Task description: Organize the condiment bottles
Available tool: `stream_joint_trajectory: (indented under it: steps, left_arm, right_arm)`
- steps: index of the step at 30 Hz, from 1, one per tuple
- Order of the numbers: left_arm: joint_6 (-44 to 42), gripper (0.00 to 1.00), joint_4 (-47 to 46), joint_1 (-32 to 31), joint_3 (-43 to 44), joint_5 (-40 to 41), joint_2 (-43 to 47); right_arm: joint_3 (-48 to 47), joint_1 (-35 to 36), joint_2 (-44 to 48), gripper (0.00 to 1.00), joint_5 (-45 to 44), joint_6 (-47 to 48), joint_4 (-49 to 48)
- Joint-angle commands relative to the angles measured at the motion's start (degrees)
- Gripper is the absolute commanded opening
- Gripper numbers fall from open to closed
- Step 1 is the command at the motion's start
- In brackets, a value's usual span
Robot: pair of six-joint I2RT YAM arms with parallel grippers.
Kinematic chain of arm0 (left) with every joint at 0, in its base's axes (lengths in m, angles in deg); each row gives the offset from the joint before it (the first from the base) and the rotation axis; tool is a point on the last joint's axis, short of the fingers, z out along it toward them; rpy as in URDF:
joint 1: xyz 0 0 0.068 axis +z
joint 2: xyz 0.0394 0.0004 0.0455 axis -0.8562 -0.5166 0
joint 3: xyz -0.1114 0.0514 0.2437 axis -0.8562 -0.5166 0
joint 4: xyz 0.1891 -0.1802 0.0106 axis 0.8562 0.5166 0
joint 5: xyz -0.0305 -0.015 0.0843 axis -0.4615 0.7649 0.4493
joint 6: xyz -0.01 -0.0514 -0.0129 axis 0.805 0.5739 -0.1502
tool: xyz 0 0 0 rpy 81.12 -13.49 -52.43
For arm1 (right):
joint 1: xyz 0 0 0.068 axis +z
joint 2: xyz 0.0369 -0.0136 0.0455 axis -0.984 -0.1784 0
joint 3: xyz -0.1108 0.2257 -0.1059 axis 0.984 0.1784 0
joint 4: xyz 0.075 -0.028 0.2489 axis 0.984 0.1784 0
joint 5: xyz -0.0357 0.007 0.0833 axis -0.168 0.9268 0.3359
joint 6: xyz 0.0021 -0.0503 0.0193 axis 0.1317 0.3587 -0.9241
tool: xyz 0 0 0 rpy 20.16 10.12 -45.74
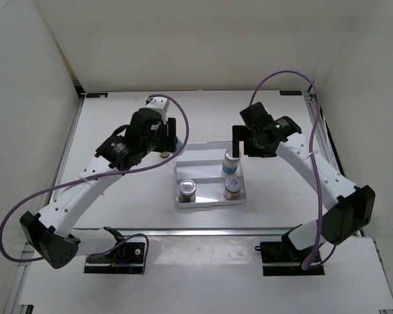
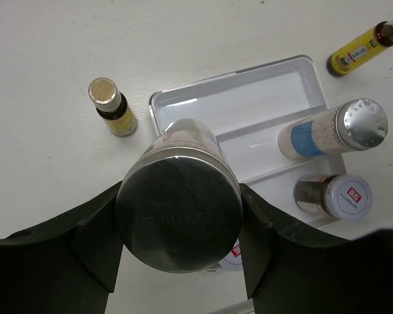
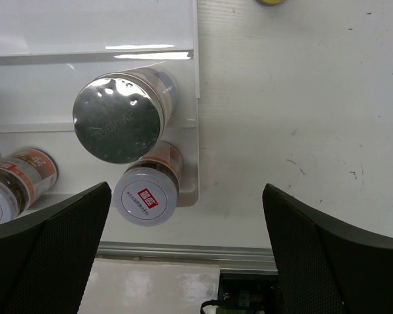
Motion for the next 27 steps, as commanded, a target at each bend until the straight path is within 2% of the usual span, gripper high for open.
stream_joint_trajectory:
  steps: [1,9,15,21,25,26,27]
  left_arm:
    - [0.9,0.30,-2.1,-0.3,0.9,-1.6,-0.4]
    - [0.3,0.30,-10.2,-1.5,-5.6,-7.1,-3.9]
    - [-0.8,0.31,-11.9,-2.7,-5.6,-9.1,-8.4]
    - [-1.3,0.38,-10.2,-3.2,-4.5,-9.1,-13.8]
    - [-1.3,0.45,-9.6,-4.3,-5.0,-5.9,-15.7]
    - [-1.3,0.47,-9.6,-4.3,-5.0,-5.3,-15.7]
    - [-1.3,0.55,-9.6,-4.3,-5.0,-5.3,-16.3]
  right_arm:
    - [0.1,-0.3,1.4,1.00,-0.4,-0.9,0.1]
    - [1.2,-1.4,3.1,1.00,-0.4,-0.3,0.7]
    - [2.3,-3.7,5.3,1.00,-0.4,0.7,1.2]
    - [3.6,-5.4,6.5,1.00,0.7,1.3,1.2]
    - [4.1,-6.6,6.5,1.00,1.8,1.3,1.2]
    - [4.1,-6.6,6.5,1.00,1.8,1.3,1.2]
    - [4.1,-7.1,6.5,1.00,2.3,1.8,1.2]
